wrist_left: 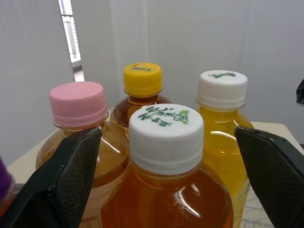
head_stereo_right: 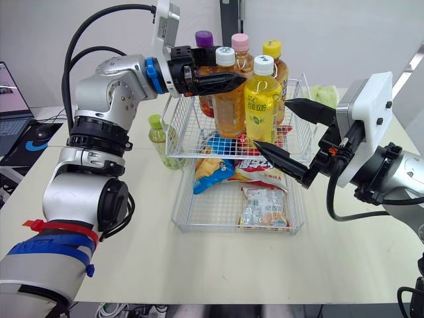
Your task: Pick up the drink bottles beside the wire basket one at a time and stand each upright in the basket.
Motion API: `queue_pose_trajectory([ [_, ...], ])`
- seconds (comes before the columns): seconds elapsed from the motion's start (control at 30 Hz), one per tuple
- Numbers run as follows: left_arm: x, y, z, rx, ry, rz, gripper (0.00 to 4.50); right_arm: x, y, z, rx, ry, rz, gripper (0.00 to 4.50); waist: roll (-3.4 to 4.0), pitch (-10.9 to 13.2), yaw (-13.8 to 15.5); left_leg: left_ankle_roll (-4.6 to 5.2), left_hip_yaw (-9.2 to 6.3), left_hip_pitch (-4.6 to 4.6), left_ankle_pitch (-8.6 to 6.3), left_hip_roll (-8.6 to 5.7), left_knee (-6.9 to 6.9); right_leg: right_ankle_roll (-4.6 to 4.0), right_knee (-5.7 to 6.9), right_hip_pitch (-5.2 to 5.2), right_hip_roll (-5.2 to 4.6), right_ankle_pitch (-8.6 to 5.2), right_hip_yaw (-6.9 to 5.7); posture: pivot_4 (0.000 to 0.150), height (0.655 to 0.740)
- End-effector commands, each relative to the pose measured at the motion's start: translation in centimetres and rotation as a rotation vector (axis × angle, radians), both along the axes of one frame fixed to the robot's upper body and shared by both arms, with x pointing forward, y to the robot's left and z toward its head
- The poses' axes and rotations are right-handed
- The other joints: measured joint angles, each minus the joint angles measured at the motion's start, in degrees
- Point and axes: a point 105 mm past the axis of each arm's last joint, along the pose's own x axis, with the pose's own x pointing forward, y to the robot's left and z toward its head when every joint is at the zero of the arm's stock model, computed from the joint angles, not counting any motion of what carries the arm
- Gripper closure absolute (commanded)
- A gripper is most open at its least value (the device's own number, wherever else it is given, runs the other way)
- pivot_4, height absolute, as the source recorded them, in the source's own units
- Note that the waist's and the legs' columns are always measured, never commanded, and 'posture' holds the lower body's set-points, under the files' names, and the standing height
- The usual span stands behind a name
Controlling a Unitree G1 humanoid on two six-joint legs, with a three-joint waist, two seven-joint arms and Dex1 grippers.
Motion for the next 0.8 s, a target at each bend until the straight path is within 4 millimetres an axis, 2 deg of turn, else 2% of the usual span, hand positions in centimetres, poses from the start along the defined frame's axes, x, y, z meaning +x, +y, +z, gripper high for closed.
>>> queue_pose_trajectory([
  [0.03, -1.4, 0.5, 3.6, -0.044, -0.107, -0.02, 0.03, -0.4, 0.1, 0.9, 0.005, -0.042, 0.017, 0.0, 0.0, 0.0, 0.0, 0.0, 0.0, 0.0, 0.0, 0.0, 0.0, 0.0, 0.0, 0.0, 0.0, 0.0, 0.0, 0.15, 0.74],
  [0.33, -2.7, 2.6, 8.6, -0.156, -0.182, 0.021, 0.03, 0.1, 0.3, 0.9, 0.005, -0.041, 0.053, 0.0, 0.0, 0.0, 0.0, 0.0, 0.0, 0.01, 0.0, 0.0, 0.0, 0.0, 0.0, 0.0, 0.0, 0.0, -0.01, 0.15, 0.74],
  [0.43, -3.2, 3.9, 10.3, -0.201, -0.194, 0.051, 0.03, 0.2, 0.5, 1.0, 0.004, -0.041, 0.067, 0.0, 0.0, 0.0, -0.1, 0.0, 0.0, 0.01, 0.0, 0.0, 0.0, 0.0, 0.01, -0.01, 0.0, 0.0, -0.01, 0.15, 0.74],
  [0.53, -3.3, 6.2, 11.6, -0.236, -0.211, 0.127, 0.03, 0.3, 0.6, 1.0, 0.001, -0.041, 0.085, 0.0, 0.0, 0.0, -0.1, -0.01, -0.01, 0.0, 0.0, 0.0, 0.0, 0.01, 0.0, -0.01, 0.01, 0.0, -0.02, 0.15, 0.74],
  [0.63, -3.6, 9.6, 11.3, -0.235, -0.23, 0.228, 0.03, 0.3, 0.9, 1.0, 0.002, -0.033, 0.118, 0.0, 0.03, 0.0, -0.5, -0.01, 0.01, 0.05, 0.01, 0.0, -0.02, 0.01, 0.01, -0.03, 0.01, -0.01, 0.02, 0.15, 0.74],
  [0.73, -3.5, 13.1, 8.6, -0.199, -0.22, 0.363, 0.03, 0.3, 1.5, 0.7, -0.002, -0.013, 0.182, 0.0, 0.08, 0.0, -0.5, -0.03, -0.01, 0.08, 0.02, 0.03, -0.03, 0.01, 0.05, -0.02, 0.03, -0.01, 0.01, 0.15, 0.74],
  [0.8, -3.5, 14.6, 7.1, -0.187, -0.211, 0.435, 0.03, 0.3, 1.9, 0.6, -0.006, -0.006, 0.215, 0.0, 0.11, -0.1, -0.5, -0.04, 0.0, 0.12, 0.02, 0.03, -0.03, 0.01, 0.05, 0.0, 0.02, -0.01, 0.04, 0.15, 0.74],
])
